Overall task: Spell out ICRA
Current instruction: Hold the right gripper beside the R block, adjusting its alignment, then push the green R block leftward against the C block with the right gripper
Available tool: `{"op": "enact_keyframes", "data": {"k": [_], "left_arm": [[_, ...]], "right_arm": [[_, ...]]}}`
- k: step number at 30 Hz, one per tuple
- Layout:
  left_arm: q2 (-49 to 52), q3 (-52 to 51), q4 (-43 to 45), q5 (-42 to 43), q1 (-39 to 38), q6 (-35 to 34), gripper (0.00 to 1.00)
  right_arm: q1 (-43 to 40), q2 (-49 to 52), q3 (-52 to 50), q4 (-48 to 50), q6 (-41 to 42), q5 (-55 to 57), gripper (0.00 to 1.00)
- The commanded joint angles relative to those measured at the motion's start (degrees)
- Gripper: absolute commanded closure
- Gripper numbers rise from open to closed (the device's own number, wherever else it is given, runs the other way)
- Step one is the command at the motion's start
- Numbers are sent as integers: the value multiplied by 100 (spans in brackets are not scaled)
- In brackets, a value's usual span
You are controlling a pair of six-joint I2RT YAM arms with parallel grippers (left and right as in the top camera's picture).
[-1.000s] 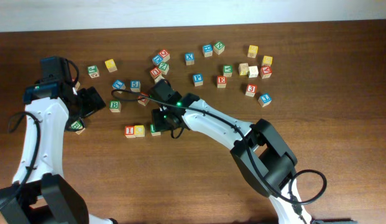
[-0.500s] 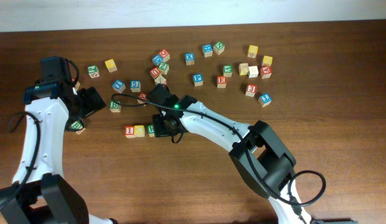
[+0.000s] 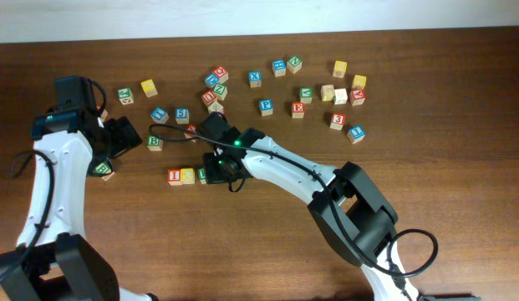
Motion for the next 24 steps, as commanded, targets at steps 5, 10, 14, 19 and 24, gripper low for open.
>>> {"op": "enact_keyframes", "data": {"k": [5,10,14,19,24], "left_arm": [[-17,13,-4,42,17,-35,1],[-17,13,-4,39,17,-35,1],[-17,13,-4,42,17,-35,1],[-17,13,-4,39,17,-35,1],[-17,13,-4,39,17,-35,1]], "right_arm": [[85,79,-52,63,192,-94,95],[125,79,-52,175,197,-133,95],[151,79,-52,258,190,-127,95],[151,79,-52,118,190,-66,95],[162,79,-52,59,192,-96,95]]}}
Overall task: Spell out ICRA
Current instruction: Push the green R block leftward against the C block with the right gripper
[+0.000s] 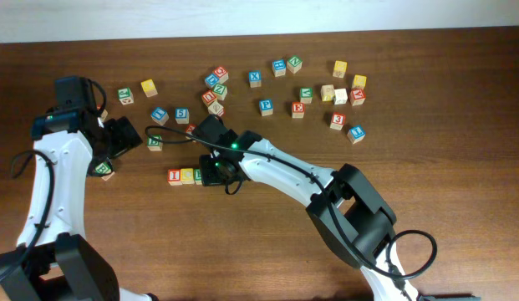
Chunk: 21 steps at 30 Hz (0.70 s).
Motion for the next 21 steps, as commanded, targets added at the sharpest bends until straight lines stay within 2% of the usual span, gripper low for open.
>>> {"op": "enact_keyframes", "data": {"k": [1,21], "left_arm": [[-17,13,-4,42,17,-35,1],[-17,13,-4,42,17,-35,1]], "right_arm": [[66,79,-52,-20,48,-24,95],[66,79,-52,323,46,-76,95]]}}
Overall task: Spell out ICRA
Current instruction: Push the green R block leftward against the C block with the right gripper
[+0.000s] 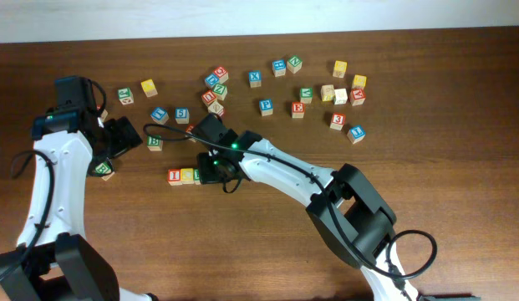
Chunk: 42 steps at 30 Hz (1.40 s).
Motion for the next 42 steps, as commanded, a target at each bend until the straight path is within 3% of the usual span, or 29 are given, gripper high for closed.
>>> {"op": "enact_keyframes", "data": {"k": [1,22,42], "left_arm": [[-17,13,-4,39,17,-35,1],[-17,13,-4,42,17,-35,1],[-17,13,-4,42,17,-35,1]], "right_arm": [[66,79,-52,70,9,-52,95],[271,79,-52,-866,2,-304,95],[645,79,-173,-435,4,192,95]]}}
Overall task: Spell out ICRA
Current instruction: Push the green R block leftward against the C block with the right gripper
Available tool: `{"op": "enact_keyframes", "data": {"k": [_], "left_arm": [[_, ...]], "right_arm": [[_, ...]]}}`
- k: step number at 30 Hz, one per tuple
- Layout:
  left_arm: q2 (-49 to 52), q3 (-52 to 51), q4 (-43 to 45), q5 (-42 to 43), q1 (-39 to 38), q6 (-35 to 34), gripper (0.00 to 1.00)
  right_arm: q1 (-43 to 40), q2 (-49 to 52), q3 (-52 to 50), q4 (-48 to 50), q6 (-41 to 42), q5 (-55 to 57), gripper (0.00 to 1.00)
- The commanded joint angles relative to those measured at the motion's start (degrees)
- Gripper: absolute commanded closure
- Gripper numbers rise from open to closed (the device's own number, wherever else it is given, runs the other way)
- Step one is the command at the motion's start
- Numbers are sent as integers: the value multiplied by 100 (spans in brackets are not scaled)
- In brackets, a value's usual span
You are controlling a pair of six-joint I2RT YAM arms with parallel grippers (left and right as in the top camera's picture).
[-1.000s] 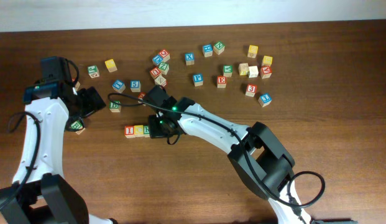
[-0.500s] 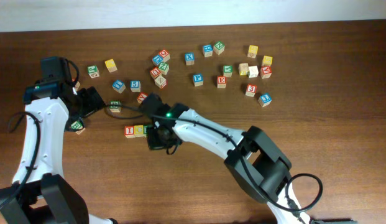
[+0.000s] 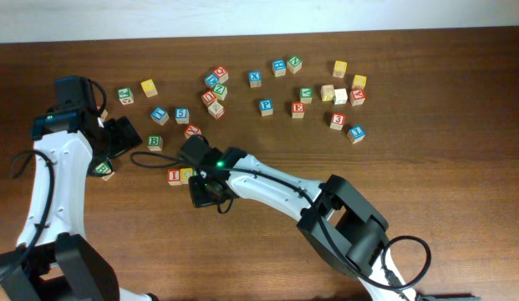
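Note:
A red block lettered I (image 3: 174,176) lies left of centre, and a yellow block (image 3: 186,175) touches its right side. My right gripper (image 3: 204,191) sits just right of and slightly nearer than the yellow block. Its wrist covers the spot beside that block, so no green block shows there. From above, its jaws are hidden. My left gripper (image 3: 127,136) hovers at the far left, apart from a green block (image 3: 154,142) to its right. Another green block (image 3: 103,170) peeks out beside the left arm.
Several loose letter blocks are scattered along the far half of the table, from a green one (image 3: 124,95) and a yellow one (image 3: 148,87) at the left to a blue one (image 3: 355,133) at the right. A red block (image 3: 192,131) lies just beyond the right wrist.
My right gripper has shifted left and toward the near edge, and now covers where the green block's edge showed beside the yellow block. The left arm has not moved.
First my right gripper stood over a green block a little right of the red I and yellow pair. At the following two moments it sat closer, with the green block against the yellow one. Now it sits lower left and hides that spot.

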Motion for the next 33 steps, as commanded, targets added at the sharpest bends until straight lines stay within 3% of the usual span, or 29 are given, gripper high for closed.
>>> {"op": "enact_keyframes", "data": {"k": [1,33], "left_arm": [[-17,13,-4,42,17,-35,1],[-17,13,-4,39,17,-35,1]], "right_arm": [[83,79,-109,120,2,205,95],[81,79,-363,1003,155,487,95]]}}
